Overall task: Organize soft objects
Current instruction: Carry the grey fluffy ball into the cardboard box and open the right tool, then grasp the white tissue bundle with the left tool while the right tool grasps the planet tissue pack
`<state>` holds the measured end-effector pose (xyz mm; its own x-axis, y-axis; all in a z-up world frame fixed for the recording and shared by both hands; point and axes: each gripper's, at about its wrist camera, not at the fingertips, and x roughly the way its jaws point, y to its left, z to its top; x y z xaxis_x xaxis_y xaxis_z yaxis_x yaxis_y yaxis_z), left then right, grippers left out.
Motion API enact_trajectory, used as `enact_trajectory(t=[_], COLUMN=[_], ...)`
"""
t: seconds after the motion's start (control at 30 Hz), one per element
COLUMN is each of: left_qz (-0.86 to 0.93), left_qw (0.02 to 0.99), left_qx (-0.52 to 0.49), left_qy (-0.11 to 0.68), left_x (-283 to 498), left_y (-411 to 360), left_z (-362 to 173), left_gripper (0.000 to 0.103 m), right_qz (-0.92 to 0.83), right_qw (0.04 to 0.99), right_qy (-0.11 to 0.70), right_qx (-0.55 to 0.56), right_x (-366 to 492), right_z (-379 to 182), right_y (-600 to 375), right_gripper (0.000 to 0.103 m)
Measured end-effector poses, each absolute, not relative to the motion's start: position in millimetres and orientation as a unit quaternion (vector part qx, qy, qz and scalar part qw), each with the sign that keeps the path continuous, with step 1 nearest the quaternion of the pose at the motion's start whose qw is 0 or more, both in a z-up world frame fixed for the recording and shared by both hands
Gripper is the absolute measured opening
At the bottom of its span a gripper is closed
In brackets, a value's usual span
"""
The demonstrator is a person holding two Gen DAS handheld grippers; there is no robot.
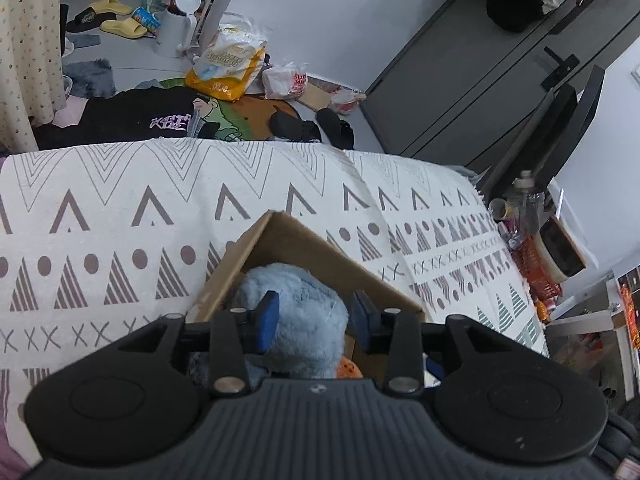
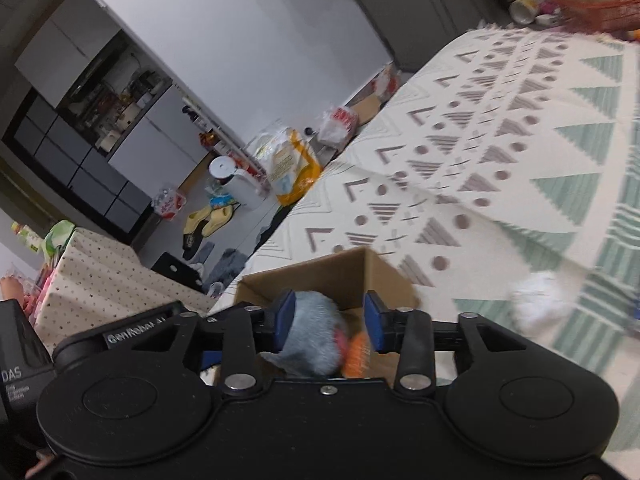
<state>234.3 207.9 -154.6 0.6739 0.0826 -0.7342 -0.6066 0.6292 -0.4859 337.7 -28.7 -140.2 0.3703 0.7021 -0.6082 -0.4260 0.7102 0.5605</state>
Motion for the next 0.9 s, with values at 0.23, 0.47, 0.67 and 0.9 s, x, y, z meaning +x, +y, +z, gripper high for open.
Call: enact_trajectory(t=[0.23,0.47,0.67,0.9], left_qz=[0.192,0.175,0.155,0.141], left_qw=[0.851,0.866,0.876,0.896], left_qx=[-0.349,-0.314,-0.285,-0.224], left_qy=[0.342,0.348,0.358,0.356], left_x=[231,233,233,232], left_y=[183,154,127,94], left_z=[-139,-126,-123,-109], left_gripper=[0.062,0.071,0.078,0.093], right_qz=[0.311,0.278,0.261,0.241], right_qw=[0.830,0.846,0.860,0.872], right_qy=[0.439,0.434,0.415,0.400], right_qx=[0.148,0.138,0.139,0.149], right_x=[330,319,313,314], right_z=[-135,-130,-122,-115], right_y=[-78,-122,-154,-181], right_gripper=[0.051,0.057,0.072,0.098])
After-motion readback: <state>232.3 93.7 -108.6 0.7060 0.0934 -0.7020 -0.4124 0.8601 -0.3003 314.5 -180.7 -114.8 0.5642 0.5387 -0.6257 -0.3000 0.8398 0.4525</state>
